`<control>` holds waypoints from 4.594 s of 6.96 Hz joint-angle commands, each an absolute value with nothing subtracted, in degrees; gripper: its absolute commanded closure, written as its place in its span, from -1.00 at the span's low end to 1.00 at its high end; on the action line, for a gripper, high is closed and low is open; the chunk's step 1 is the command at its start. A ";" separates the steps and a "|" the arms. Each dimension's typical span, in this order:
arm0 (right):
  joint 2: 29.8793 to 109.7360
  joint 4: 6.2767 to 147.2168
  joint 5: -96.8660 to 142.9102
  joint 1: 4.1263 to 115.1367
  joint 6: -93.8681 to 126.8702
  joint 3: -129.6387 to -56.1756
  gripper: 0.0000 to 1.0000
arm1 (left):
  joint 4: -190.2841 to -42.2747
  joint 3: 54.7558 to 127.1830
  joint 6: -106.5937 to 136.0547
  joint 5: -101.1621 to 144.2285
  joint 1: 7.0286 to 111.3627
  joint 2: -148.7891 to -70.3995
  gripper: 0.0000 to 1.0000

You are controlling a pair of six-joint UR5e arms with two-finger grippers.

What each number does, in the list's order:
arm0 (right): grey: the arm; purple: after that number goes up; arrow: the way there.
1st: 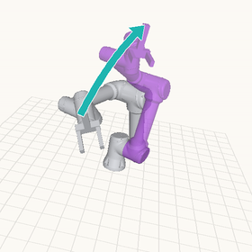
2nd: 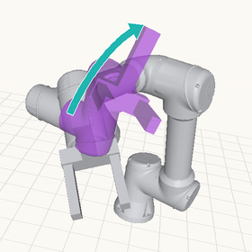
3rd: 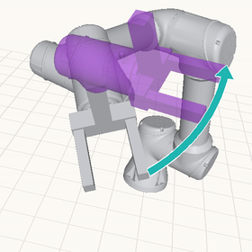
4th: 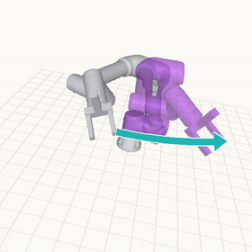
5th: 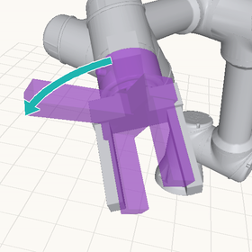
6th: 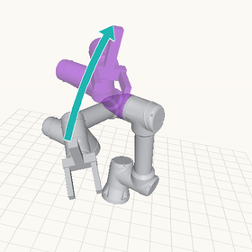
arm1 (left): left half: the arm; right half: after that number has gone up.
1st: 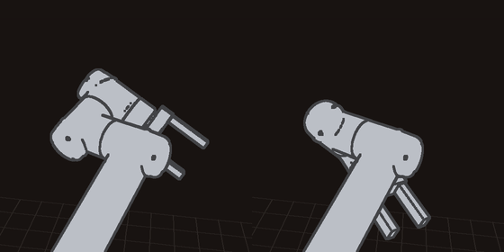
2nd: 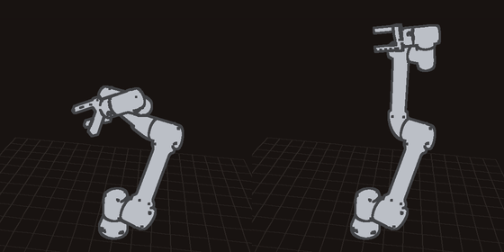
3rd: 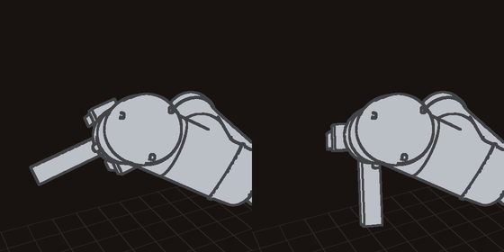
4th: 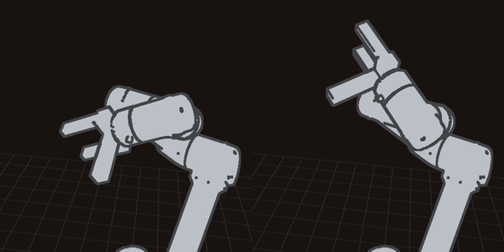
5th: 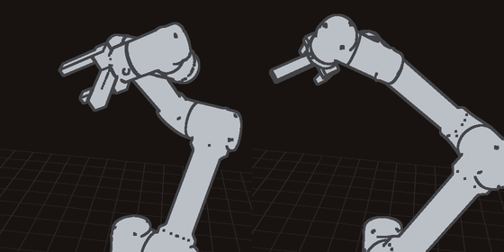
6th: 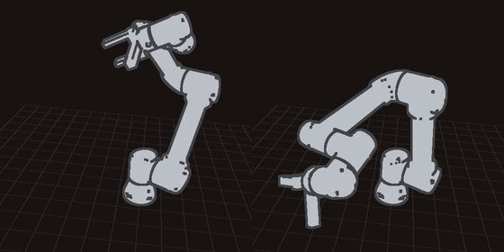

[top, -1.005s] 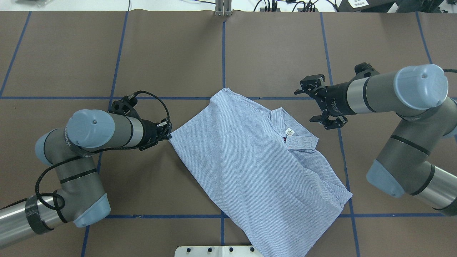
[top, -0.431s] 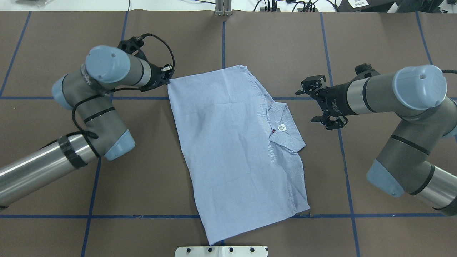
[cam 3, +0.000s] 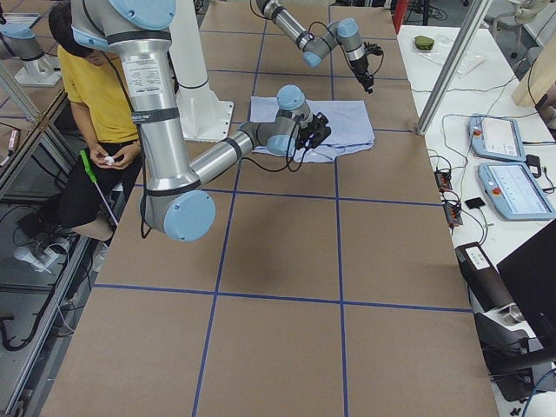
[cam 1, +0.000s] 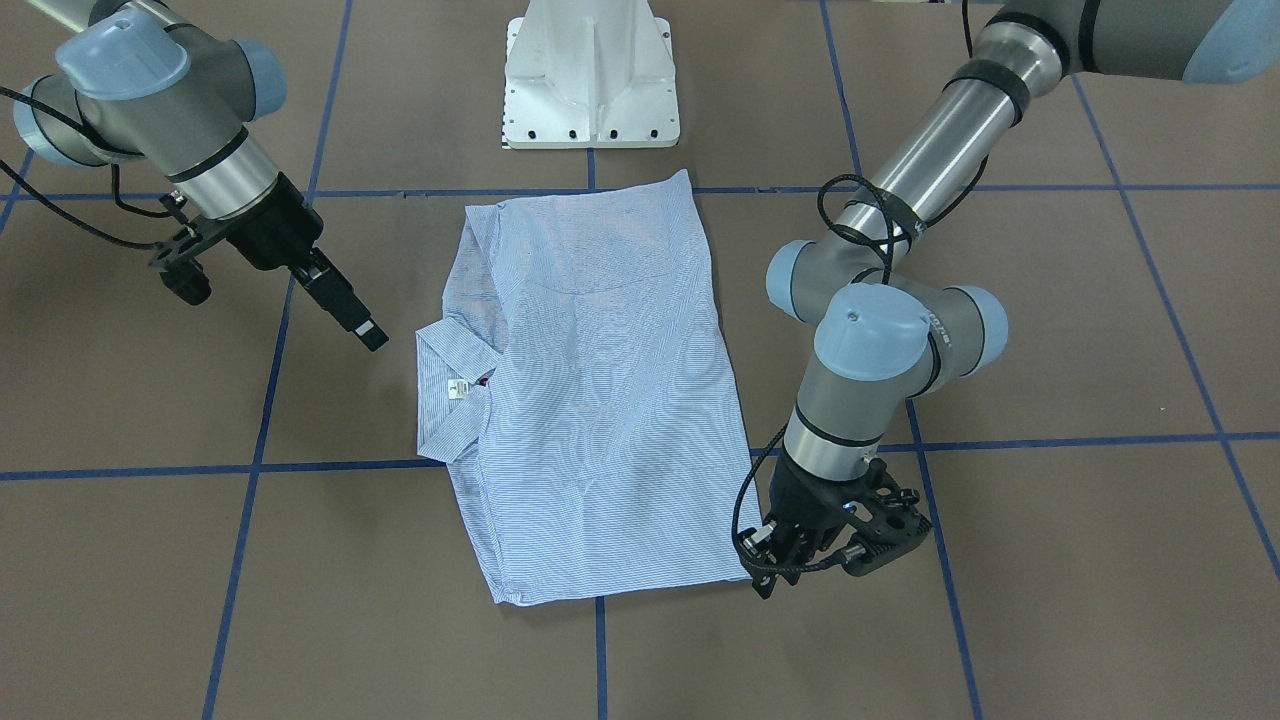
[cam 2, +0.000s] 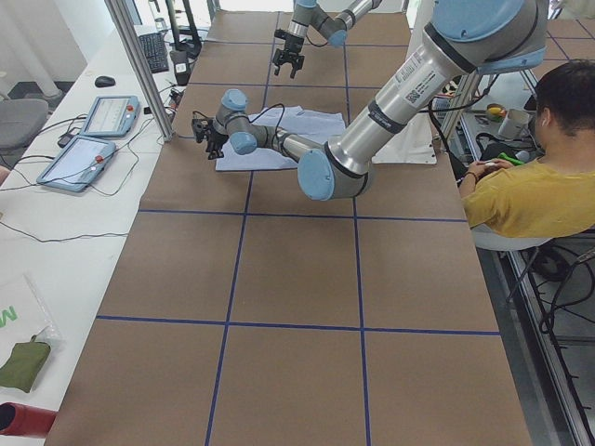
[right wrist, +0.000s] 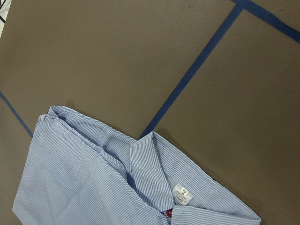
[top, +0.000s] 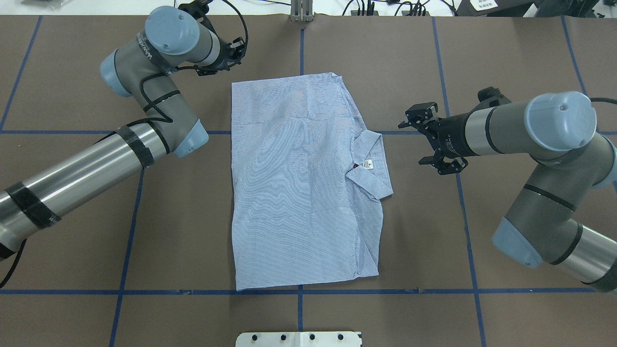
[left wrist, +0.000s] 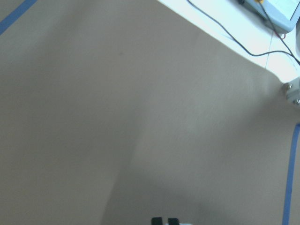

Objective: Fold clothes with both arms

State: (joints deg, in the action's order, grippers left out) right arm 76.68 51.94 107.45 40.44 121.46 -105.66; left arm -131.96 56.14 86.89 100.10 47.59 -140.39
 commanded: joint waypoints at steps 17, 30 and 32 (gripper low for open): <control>71.02 75.41 80.68 9.23 125.95 -109.69 0.01 | -131.84 73.03 87.54 106.52 49.39 -129.38 -0.97; 73.30 89.73 77.87 7.74 125.95 -116.90 0.63 | -131.84 73.13 90.25 106.52 49.04 -129.55 -0.97; 73.82 89.82 76.04 6.16 125.95 -116.63 -0.49 | -131.84 73.13 90.44 106.52 48.96 -129.55 -0.97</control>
State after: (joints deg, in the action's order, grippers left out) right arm 73.49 89.70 77.27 6.97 125.95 -116.69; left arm -131.83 73.12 90.27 106.52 49.00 -129.57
